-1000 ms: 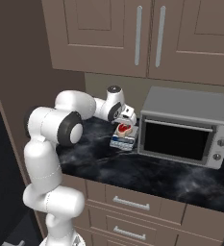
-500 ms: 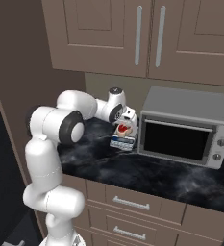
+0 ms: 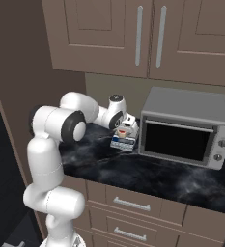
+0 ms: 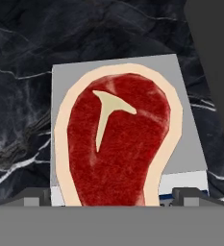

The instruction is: Take the steak from the fridge and place it on the digital scale on the counter by the fridge. Wait a few seconds for a reading, then move it to the plate on the dining counter.

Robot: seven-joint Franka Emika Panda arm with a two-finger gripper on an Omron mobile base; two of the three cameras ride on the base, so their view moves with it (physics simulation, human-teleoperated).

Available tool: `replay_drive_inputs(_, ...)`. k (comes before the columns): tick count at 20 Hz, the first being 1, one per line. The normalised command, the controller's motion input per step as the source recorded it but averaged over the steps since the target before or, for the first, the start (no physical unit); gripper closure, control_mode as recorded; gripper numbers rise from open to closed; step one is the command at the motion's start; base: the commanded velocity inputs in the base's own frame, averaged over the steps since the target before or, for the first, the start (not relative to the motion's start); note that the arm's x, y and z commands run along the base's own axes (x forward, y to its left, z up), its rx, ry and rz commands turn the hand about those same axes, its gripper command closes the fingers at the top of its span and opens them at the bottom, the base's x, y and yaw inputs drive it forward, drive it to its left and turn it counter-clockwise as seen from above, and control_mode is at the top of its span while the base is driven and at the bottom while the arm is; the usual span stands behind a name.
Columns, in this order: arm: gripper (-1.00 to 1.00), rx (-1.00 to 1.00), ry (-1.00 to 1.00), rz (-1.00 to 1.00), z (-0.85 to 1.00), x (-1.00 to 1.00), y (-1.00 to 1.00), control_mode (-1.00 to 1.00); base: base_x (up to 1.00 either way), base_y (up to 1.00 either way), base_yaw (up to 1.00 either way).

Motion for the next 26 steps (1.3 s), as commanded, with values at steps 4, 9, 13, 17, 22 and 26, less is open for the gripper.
replay_drive_inputs(4,-1.0,0.0,0.0,0.0,-0.12,0.0,0.0,-1.0,0.0,0.0,0.0)
replay_drive_inputs(9,-1.0,0.0,0.0,0.0,-0.15,0.0,0.0,-1.0,0.0,0.0,0.0)
replay_drive_inputs(13,-1.0,0.0,0.0,0.0,-0.41,0.19,0.0,-1.0,0.0,0.0,0.0)
replay_drive_inputs(17,-1.0,0.0,0.0,0.0,-0.09,0.18,0.0,-1.0,0.0,0.0,0.0)
replay_drive_inputs(22,-1.0,0.0,0.0,0.0,0.1,0.01,0.0,-1.0,0.0,0.0,0.0)
replay_drive_inputs(26,-1.0,0.0,0.0,0.0,0.26,0.0,0.0,-1.0,0.0,0.0,0.0)
